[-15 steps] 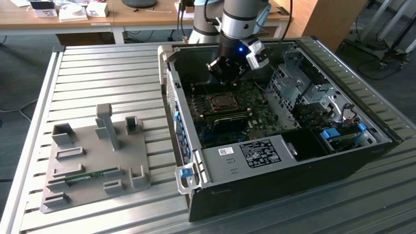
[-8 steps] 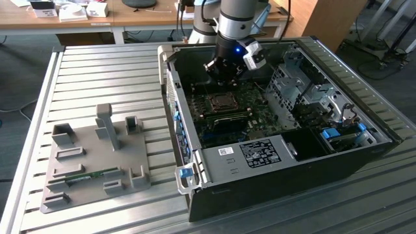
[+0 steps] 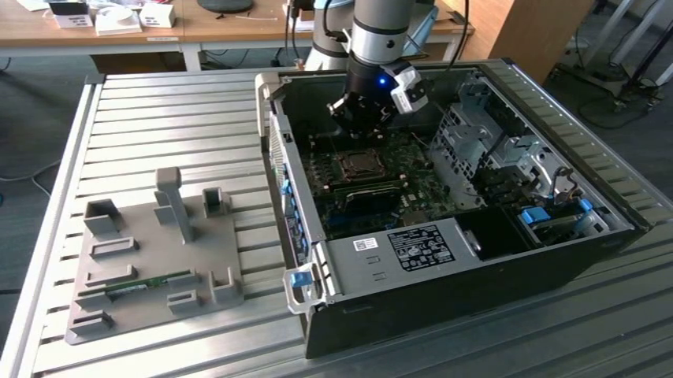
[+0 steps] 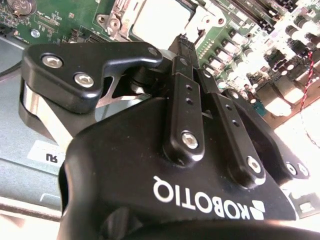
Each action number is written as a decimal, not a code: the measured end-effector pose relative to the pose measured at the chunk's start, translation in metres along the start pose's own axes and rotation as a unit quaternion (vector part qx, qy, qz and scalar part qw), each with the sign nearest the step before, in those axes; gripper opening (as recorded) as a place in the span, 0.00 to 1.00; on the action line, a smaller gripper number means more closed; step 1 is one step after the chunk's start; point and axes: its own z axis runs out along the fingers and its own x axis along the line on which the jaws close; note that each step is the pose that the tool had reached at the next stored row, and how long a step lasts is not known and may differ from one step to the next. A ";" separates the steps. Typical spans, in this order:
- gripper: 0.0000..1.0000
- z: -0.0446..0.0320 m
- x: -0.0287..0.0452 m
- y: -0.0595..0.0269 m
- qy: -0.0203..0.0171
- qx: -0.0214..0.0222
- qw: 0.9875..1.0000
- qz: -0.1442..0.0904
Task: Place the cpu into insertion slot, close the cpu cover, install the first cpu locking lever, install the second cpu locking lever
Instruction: 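Install the first cpu locking lever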
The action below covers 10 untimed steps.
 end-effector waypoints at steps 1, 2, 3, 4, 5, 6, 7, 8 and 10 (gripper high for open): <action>0.11 -0.0005 0.0000 0.0000 0.000 0.000 1.000 0.000; 0.11 -0.0011 0.0000 0.0000 0.000 0.000 1.000 0.000; 0.11 -0.0021 0.0000 0.0000 0.000 0.000 1.000 0.000; 0.11 -0.0031 -0.0001 0.0001 0.000 0.000 1.000 0.000; 0.11 -0.0038 -0.0001 0.0001 0.000 0.000 1.000 0.000; 0.11 -0.0041 -0.0001 0.0001 0.000 0.000 1.000 0.000; 0.11 -0.0041 -0.0001 0.0001 0.000 0.000 1.000 0.000; 0.11 -0.0041 -0.0001 0.0001 0.000 0.000 1.000 0.000; 0.11 -0.0042 0.0001 0.0001 0.000 0.000 1.000 0.000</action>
